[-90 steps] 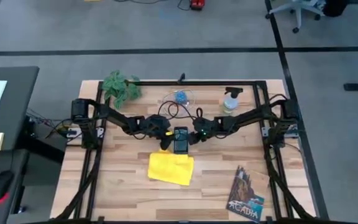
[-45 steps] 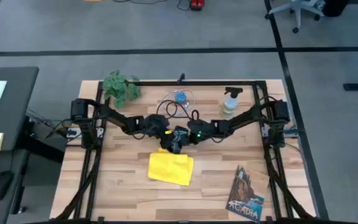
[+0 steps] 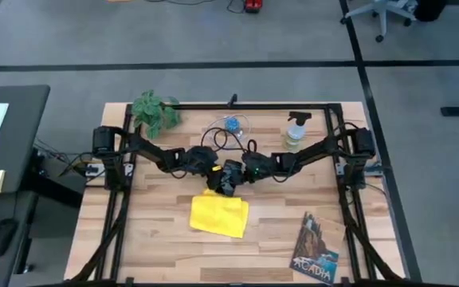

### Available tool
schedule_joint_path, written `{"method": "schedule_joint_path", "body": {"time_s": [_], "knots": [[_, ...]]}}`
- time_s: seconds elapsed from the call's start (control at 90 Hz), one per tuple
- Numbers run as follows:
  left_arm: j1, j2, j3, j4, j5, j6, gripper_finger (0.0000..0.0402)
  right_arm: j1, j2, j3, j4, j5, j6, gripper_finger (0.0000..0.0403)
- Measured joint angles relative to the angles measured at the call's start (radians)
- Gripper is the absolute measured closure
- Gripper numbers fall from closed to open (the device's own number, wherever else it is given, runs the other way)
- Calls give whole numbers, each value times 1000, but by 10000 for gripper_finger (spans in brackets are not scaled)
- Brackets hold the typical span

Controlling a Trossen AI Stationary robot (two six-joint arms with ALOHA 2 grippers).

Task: Apply microfiber cloth
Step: Spray the cellphone with the cleaning bottle

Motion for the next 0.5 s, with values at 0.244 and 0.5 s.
{"method": "schedule_joint_path", "body": {"time_s": [0.244,0.5], "knots": [[-3,-39,9,9,-4,-16,305,-2,-4,7,-91,7,4,179],[-5,-249,14,-234,-2,13,305,-2,-5,7,-106,24,24,179]]}}
